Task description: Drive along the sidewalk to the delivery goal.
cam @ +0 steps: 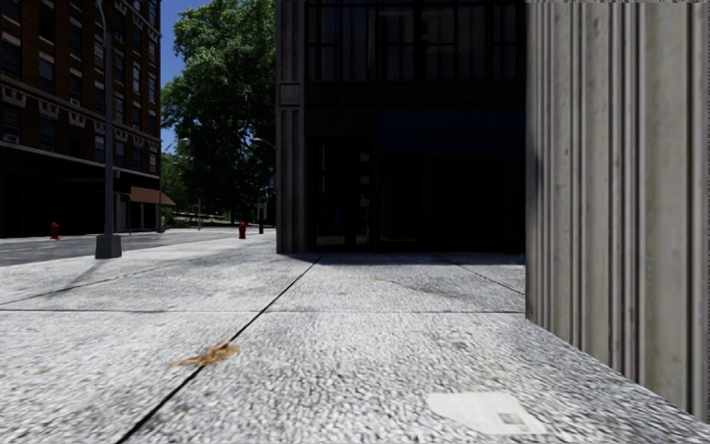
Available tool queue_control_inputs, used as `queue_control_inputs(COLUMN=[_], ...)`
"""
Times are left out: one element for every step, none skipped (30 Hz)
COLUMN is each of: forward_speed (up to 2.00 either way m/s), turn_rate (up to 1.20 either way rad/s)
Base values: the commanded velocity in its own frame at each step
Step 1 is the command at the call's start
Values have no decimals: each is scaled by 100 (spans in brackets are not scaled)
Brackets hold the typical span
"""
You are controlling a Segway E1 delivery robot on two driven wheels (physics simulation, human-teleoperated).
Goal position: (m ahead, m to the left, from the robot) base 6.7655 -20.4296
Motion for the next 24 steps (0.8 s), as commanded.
queue_control_inputs(forward_speed=[200,200,200,200,200,200,200,200,200,200,200,200,200,200,200,200,200,200,200,200,200,200,200,200], turn_rate=[0,0,0,0,0,0,0,0,0,0,-1,-6,-6,-14,-17,-18,-18,-19,-22,-22,-27,-34,-35,-35])
